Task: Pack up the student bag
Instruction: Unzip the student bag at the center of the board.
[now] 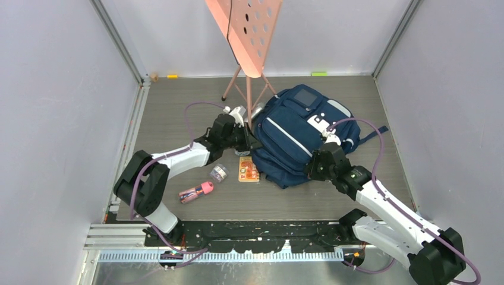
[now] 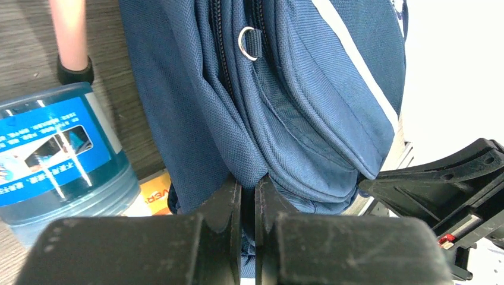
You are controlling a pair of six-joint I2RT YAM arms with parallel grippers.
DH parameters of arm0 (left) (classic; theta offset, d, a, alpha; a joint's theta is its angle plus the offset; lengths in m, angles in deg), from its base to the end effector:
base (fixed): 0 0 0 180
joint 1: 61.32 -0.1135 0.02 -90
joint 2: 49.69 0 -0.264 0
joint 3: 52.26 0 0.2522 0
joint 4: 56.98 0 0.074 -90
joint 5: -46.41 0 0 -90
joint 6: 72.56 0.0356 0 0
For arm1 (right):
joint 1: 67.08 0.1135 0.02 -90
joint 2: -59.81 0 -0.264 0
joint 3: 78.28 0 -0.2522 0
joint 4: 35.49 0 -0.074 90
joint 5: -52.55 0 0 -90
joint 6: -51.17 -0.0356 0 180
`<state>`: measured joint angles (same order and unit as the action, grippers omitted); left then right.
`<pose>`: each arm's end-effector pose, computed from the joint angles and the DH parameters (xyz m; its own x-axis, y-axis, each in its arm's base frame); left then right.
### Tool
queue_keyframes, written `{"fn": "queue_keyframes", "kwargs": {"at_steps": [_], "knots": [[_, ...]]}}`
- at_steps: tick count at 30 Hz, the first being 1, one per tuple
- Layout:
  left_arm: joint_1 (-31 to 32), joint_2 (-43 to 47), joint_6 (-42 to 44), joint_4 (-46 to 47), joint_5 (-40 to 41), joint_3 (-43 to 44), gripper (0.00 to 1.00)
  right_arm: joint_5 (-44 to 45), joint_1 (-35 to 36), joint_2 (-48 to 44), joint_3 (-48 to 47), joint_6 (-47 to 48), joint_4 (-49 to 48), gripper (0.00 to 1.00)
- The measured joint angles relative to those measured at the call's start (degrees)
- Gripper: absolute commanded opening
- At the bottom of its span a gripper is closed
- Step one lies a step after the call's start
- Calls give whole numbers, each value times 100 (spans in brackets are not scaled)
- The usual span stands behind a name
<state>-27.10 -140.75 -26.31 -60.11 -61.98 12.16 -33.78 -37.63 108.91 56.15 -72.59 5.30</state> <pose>0.2780 -0.2027 0.2109 -0.8222 -0.2344 -0.5187 0.2652 0.6487 -0.7134 0.1555 0.0852 0.2210 -0.7563 0.2098 -0.6197 -0.0367 0.9321 0.3604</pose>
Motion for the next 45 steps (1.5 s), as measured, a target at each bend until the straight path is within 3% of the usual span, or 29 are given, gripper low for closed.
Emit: {"fn": "queue_keyframes", "kwargs": {"at_steps": [7,15,31,45], "knots": [[350,0,-79,129,251,-7,0,629,675,153,-326,-439,330,1],[732,-24,-144,704,498,-321,0,1193,1209,1152,-1132,-837,592,1],[901,-33,-411,1996,549,-1108,0,1401,1390,3270,-3001,-1462,173,1],[901,-33,-433,2715,695,-1550,0,2122,1449,4918,-4854,-1460,901,2]]}}
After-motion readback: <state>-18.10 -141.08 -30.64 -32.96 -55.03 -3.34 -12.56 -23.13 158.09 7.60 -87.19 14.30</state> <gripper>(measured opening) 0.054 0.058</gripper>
